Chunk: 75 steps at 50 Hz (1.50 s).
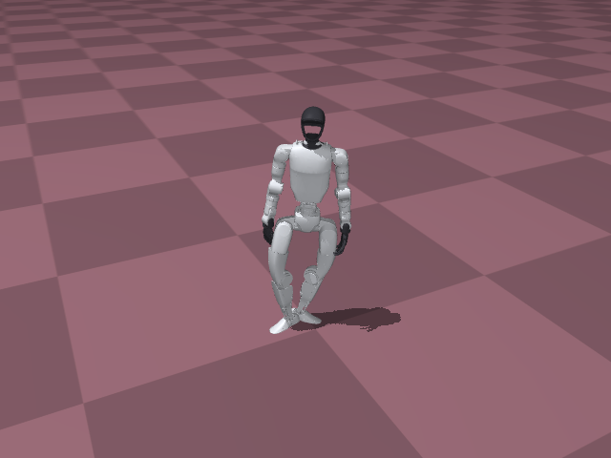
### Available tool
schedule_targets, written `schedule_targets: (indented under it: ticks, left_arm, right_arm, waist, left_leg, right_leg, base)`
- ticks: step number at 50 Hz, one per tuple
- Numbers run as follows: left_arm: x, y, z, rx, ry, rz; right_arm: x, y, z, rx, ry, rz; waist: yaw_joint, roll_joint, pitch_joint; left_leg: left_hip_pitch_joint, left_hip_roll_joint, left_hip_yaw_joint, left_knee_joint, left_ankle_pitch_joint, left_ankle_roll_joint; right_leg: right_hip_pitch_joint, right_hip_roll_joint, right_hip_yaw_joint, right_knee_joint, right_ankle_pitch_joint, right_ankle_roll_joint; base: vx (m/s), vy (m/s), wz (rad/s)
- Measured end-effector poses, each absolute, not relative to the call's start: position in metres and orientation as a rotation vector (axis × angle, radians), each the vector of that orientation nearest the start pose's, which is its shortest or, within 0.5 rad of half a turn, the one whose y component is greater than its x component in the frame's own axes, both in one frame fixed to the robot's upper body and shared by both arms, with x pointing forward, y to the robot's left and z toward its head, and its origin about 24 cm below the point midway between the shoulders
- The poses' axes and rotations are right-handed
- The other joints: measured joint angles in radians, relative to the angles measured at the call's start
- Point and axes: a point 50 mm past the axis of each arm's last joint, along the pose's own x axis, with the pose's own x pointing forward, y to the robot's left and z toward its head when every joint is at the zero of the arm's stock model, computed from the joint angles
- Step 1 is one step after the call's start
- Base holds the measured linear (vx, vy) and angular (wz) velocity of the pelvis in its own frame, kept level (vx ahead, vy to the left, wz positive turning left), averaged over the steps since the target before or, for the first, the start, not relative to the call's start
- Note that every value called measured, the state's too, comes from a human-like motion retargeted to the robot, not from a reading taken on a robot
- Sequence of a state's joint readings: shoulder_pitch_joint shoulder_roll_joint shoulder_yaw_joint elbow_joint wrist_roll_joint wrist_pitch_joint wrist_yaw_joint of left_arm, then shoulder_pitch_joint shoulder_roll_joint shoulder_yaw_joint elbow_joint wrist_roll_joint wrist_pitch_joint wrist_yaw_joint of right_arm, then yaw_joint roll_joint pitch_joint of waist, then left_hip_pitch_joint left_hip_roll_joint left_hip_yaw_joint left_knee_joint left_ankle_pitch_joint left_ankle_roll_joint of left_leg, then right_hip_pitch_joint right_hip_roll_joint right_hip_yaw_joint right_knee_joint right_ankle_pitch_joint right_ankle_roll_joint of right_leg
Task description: In place motions
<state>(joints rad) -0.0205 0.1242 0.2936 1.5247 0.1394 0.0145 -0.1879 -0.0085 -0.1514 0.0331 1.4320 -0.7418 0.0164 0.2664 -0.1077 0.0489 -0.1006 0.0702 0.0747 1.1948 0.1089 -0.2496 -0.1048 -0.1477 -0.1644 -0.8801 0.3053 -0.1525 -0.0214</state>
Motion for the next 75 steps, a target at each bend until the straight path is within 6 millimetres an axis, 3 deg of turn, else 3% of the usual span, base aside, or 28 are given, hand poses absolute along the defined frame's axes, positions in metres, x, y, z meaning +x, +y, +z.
schedule_targets:
  ticks: [5,10,13,16,23,27,30,32,35,39,48,52,55,60,64,67,70,75]
  left_arm:
    - [0.027,0.192,-0.179,-0.160,1.493,0.076]
    - [0.025,0.199,-0.179,-0.144,1.468,0.105]
    - [0.019,0.196,-0.179,-0.163,1.480,0.123]
    - [0.013,0.188,-0.180,-0.208,1.496,0.137]
    - [-0.015,0.178,-0.181,-0.222,1.590,0.116]
    - [-0.025,0.177,-0.179,-0.214,1.644,0.103]
    - [-0.023,0.177,-0.180,-0.219,1.643,0.111]
    - [-0.019,0.177,-0.180,-0.231,1.626,0.120]
    - [-0.012,0.180,-0.180,-0.237,1.594,0.130]
    - [0.006,0.183,-0.181,-0.186,1.547,0.096]
    - [0.033,0.180,-0.180,-0.132,1.479,0.009]
    - [0.041,0.183,-0.179,-0.093,1.463,-0.037]
    - [0.043,0.184,-0.179,-0.094,1.455,-0.046]
    - [0.035,0.186,-0.179,-0.079,1.488,-0.078]
    - [0.027,0.185,-0.180,-0.069,1.515,-0.070]
    - [0.021,0.185,-0.180,-0.094,1.527,-0.040]
    - [0.013,0.186,-0.180,-0.119,1.550,-0.014]
    - [0.008,0.192,-0.179,-0.087,1.587,-0.007]
  right_arm:
    - [0.011,-0.210,-0.177,-0.555,1.612,0.603]
    - [-0.019,-0.219,-0.173,-0.504,1.748,0.515]
    - [-0.026,-0.226,-0.171,-0.521,1.799,0.519]
    - [-0.018,-0.230,-0.170,-0.578,1.790,0.534]
    - [0.003,-0.224,-0.173,-0.601,1.712,0.557]
    - [0.004,-0.214,-0.176,-0.550,1.686,0.570]
    - [-0.002,-0.209,-0.176,-0.529,1.690,0.581]
    - [-0.007,-0.209,-0.176,-0.543,1.711,0.595]
    - [-0.018,-0.209,-0.175,-0.571,1.748,0.608]
    - [-0.030,-0.210,-0.174,-0.537,1.795,0.592]
    - [-0.031,-0.217,-0.173,-0.614,1.775,0.612]
    - [-0.014,-0.211,-0.176,-0.631,1.716,0.644]
    - [0.011,-0.202,-0.178,-0.666,1.634,0.688]
    - [0.053,-0.181,-0.178,-0.736,1.443,0.779]
    - [0.076,-0.168,-0.176,-0.815,1.334,0.879]
    - [0.089,-0.160,-0.173,-0.876,1.277,0.940]
    - [0.094,-0.155,-0.172,-0.909,1.251,0.974]
    - [0.083,-0.164,-0.175,-0.825,1.300,0.887]
  waist:
    - [-0.066,0.013,-0.021]
    - [-0.032,-0.103,-0.053]
    - [0.038,-0.129,-0.058]
    - [0.095,-0.135,-0.031]
    - [0.131,-0.066,-0.004]
    - [0.128,-0.003,0.003]
    - [0.146,0.031,0.019]
    - [0.177,0.026,0.012]
    - [0.260,0.029,0.001]
    - [0.110,0.033,0.013]
    - [0.062,0.031,0.022]
    - [0.014,0.034,0.024]
    - [0.016,0.032,0.035]
    - [0.039,0.037,0.031]
    - [0.103,0.008,0.012]
    - [0.122,-0.017,0.022]
    - [0.098,-0.041,0.028]
    - [0.038,-0.013,0.006]
  left_leg:
    - [0.046,0.024,0.057,0.081,0.027,0.016]
    - [0.027,0.029,-0.137,0.332,0.045,0.180]
    - [-0.067,-0.016,-0.367,0.440,0.012,0.193]
    - [-0.117,-0.063,-0.458,0.472,0.003,0.209]
    - [-0.196,-0.134,-0.638,0.343,0.041,0.213]
    - [-0.244,-0.195,-0.903,0.215,0.071,0.200]
    - [-0.247,-0.248,-1.096,0.109,0.144,0.207]
    - [-0.243,-0.251,-1.071,0.070,0.190,0.262]
    - [-0.219,-0.206,-0.919,0.025,0.184,0.241]
    - [-0.219,-0.243,-1.135,0.039,0.209,0.228]
    - [-0.208,-0.217,-1.117,0.021,0.207,0.237]
    - [-0.211,-0.169,-1.050,0.018,0.180,0.226]
    - [-0.218,-0.127,-0.953,0.025,0.151,0.225]
    - [-0.194,-0.045,-0.710,0.016,0.096,0.203]
    - [-0.133,-0.018,-0.429,0.002,0.049,0.153]
    - [-0.073,-0.030,-0.256,-0.013,0.024,0.124]
    - [-0.024,-0.071,-0.172,-0.037,0.012,0.098]
    - [-0.002,-0.067,-0.084,-0.060,0.015,0.070]
  right_leg:
    - [-0.020,0.002,0.115,-0.004,-0.019,0.016]
    - [-0.045,-0.107,0.263,0.002,-0.043,0.115]
    - [-0.056,-0.124,0.326,-0.016,-0.048,0.143]
    - [-0.054,-0.125,0.394,-0.044,-0.035,0.152]
    - [-0.050,-0.061,0.503,-0.089,0.008,0.130]
    - [-0.040,0.015,0.547,-0.109,0.034,0.099]
    - [-0.024,0.069,0.578,-0.117,0.037,0.094]
    - [-0.009,0.089,0.626,-0.131,0.025,0.097]
    - [-0.003,0.124,0.732,-0.133,0.007,0.116]
    - [-0.012,0.101,0.573,-0.129,0.032,0.096]
    - [-0.027,0.108,0.570,-0.096,0.050,0.078]
    - [-0.087,0.116,0.613,-0.051,0.014,0.089]
    - [-0.120,0.133,0.635,-0.038,-0.037,0.062]
    - [-0.067,0.066,0.267,-0.041,-0.154,-0.002]
    - [0.007,0.019,-0.011,-0.051,-0.177,0.000]
    - [0.039,0.014,-0.071,-0.071,-0.123,0.010]
    - [0.033,0.031,0.004,-0.134,0.030,0.027]
    - [-0.006,0.088,0.136,-0.152,0.041,0.010]
  base:
    - [0.09,0.17,-1.06]
    - [0.14,0.16,-1.42]
    - [0.10,0.24,-2.02]
    - [-0.01,0.27,-2.05]
    - [0.02,0.20,-1.43]
    - [0.01,0.05,-0.79]
    - [0.02,-0.03,-0.76]
    - [0.02,-0.08,-1.26]
    - [0.02,-0.11,-1.26]
    - [0.00,-0.10,1.70]
    - [-0.05,-0.10,0.14]
    - [-0.16,-0.17,-0.61]
    - [-0.21,-0.15,-2.26]
    - [-0.16,-0.08,-3.04]
    - [-0.05,0.03,-3.61]
    - [-0.02,0.04,-3.19]
    - [0.04,0.03,-2.48]
    - [0.02,0.01,-1.46]
